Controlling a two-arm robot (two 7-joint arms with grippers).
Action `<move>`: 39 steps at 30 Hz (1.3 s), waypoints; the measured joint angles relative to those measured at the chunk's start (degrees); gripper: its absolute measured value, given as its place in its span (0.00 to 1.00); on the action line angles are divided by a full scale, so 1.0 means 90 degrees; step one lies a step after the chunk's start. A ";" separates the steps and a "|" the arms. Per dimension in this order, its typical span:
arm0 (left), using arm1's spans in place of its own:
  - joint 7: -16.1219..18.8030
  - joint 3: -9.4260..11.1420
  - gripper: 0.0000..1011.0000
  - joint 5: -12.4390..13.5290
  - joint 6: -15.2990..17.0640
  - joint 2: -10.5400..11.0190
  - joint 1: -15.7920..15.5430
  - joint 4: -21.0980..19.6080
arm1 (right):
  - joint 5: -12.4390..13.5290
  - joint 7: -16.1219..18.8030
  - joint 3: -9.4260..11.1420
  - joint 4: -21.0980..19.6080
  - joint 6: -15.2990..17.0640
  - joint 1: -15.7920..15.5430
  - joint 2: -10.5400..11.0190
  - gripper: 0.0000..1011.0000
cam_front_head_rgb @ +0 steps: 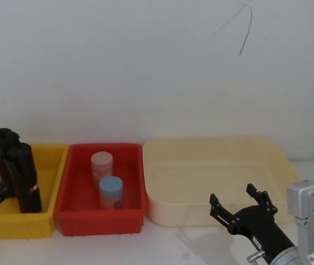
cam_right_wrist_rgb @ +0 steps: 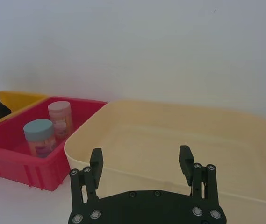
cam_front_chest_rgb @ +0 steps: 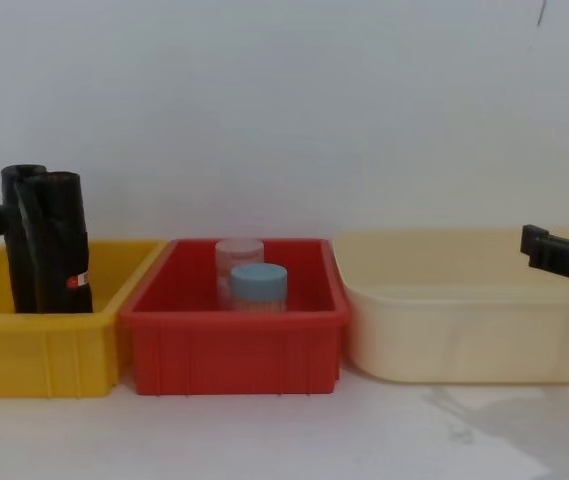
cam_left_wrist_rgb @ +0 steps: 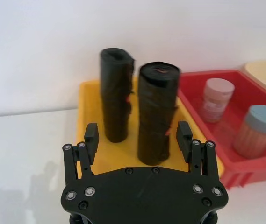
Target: Pick up the garbage bag with the one hand and transfer it to the other hand.
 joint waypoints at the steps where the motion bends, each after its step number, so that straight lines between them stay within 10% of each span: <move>1: 0.0000 -0.0022 0.99 -0.0026 0.0030 0.0000 -0.0022 0.0024 | 0.0000 0.0000 0.0000 0.0000 0.0000 0.0000 0.0000 0.99; 39: -0.1144 0.0253 0.99 -0.0219 0.0616 0.0091 -0.1095 0.1218 | 0.0000 0.0000 0.0000 0.0000 0.0000 0.0000 0.0000 0.99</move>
